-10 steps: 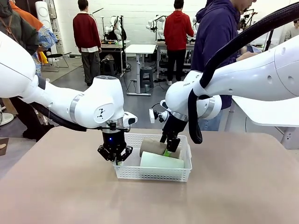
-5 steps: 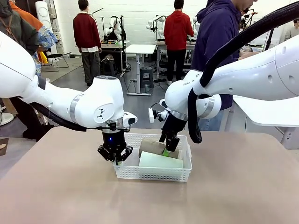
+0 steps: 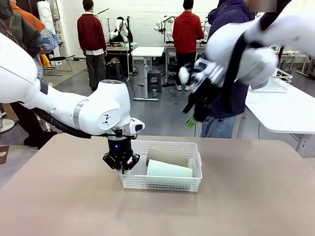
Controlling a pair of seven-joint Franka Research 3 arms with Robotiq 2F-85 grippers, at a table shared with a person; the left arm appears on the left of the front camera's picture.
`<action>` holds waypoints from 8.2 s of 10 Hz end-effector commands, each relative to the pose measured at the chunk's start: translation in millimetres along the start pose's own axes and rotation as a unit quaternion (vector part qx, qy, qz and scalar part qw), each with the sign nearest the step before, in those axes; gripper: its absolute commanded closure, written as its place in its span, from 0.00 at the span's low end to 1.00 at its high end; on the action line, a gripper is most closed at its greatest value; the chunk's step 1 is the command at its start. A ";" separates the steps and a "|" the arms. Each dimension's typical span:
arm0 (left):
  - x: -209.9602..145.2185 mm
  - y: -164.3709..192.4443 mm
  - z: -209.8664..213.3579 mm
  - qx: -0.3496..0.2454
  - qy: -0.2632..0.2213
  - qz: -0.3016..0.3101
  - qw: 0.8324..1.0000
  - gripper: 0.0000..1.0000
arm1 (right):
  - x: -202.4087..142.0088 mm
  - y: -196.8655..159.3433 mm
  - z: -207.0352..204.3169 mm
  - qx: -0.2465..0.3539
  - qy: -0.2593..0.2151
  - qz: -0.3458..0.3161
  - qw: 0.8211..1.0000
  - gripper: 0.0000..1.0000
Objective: Clean and organize the cups into the basket.
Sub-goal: Pick up the Reusable plastic cup from the right side of the table and stack it inside the Organizing basket in the center of the table.
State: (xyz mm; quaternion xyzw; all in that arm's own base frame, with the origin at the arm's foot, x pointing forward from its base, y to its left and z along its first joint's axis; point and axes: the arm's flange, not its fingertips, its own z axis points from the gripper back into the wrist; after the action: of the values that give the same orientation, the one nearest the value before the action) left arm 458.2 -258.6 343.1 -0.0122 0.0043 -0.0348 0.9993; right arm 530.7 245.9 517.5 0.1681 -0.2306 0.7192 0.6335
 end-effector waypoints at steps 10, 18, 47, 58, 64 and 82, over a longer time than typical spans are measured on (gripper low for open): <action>-1.0 0.0 -0.8 0.001 0.001 0.000 1.000 1.00 | -354.6 149.2 156.7 -0.115 -0.334 -0.101 0.930 0.00; -1.0 0.0 -0.8 0.001 0.001 0.000 1.000 1.00 | -406.4 168.2 148.4 -0.138 -0.320 -0.161 0.923 0.00; -1.0 0.0 -0.8 0.001 0.001 0.000 1.000 1.00 | -450.3 150.5 -16.2 -0.090 -0.324 -0.176 0.925 0.00; -1.0 0.0 -0.8 0.001 0.001 0.000 1.000 1.00 | -394.3 143.3 -68.1 -0.021 -0.354 -0.151 0.923 0.00; -1.0 0.0 -0.8 0.001 0.001 0.000 1.000 1.00 | -362.4 136.6 -103.8 -0.002 -0.357 -0.136 0.924 0.00; -1.0 0.0 -0.8 0.001 0.001 0.000 1.000 1.00 | -182.1 67.1 109.4 -0.053 -0.292 -0.166 0.940 1.00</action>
State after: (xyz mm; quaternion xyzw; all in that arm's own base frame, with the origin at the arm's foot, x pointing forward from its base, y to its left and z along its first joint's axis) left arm 458.2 -258.5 343.1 -0.0122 0.0043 -0.0348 0.9993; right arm 478.6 33.4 522.6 0.3735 -0.4260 0.5068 0.6498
